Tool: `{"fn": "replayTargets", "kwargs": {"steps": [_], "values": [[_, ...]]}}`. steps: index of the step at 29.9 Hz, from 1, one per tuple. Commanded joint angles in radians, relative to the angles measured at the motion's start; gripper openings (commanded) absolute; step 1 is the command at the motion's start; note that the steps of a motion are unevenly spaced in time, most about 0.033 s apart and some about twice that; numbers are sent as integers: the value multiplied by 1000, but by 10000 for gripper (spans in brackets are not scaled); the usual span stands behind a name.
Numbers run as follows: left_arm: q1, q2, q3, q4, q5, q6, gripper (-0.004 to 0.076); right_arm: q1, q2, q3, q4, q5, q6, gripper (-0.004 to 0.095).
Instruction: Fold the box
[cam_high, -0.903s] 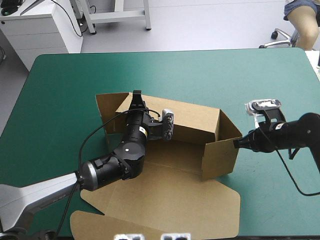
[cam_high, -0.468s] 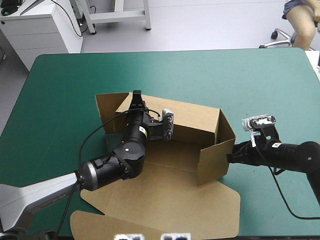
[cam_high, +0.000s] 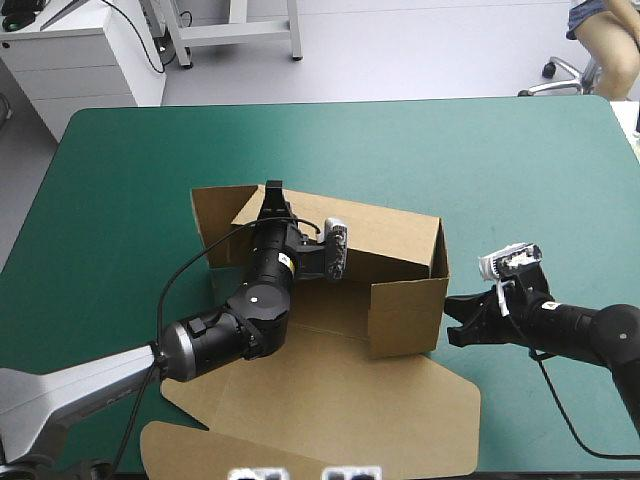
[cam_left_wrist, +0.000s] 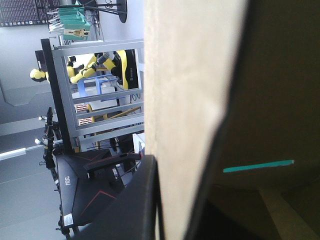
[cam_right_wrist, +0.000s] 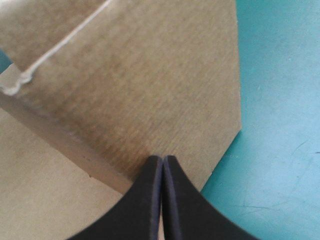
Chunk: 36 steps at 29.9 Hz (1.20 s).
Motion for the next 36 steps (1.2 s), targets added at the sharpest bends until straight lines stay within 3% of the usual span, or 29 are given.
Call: {"fn": "replayTargets", "kwargs": {"steps": [1,7,14,17,23,26,33,36], "values": [[-2,-29,-16,-1,13,-16,-8,-3,-1,-22,65,21,-43,-18],[-2,-29,-16,-1,-9,-16,-8,-3,-4,-22,69,98,-88,-18],[-2,-29,-16,-1,-9,-16,-8,-3,-73,-22,53,103,-106,9],[-2,-29,-16,-1,-9,-16,-8,-3,-83,-22,52,109,-126,100],[-2,-29,-16,-1,-7,-16,-8,-3,-81,-22,29,55,-133,430],[-2,-29,-16,-1,-7,-16,-8,-3,-81,-22,16,42,-150,526],[-2,-29,-16,-1,-7,-14,-8,-3,-81,-22,-3,124,-129,536],[-2,-29,-16,-1,-7,-14,-8,-3,-81,-22,-54,166,-79,488]]}}
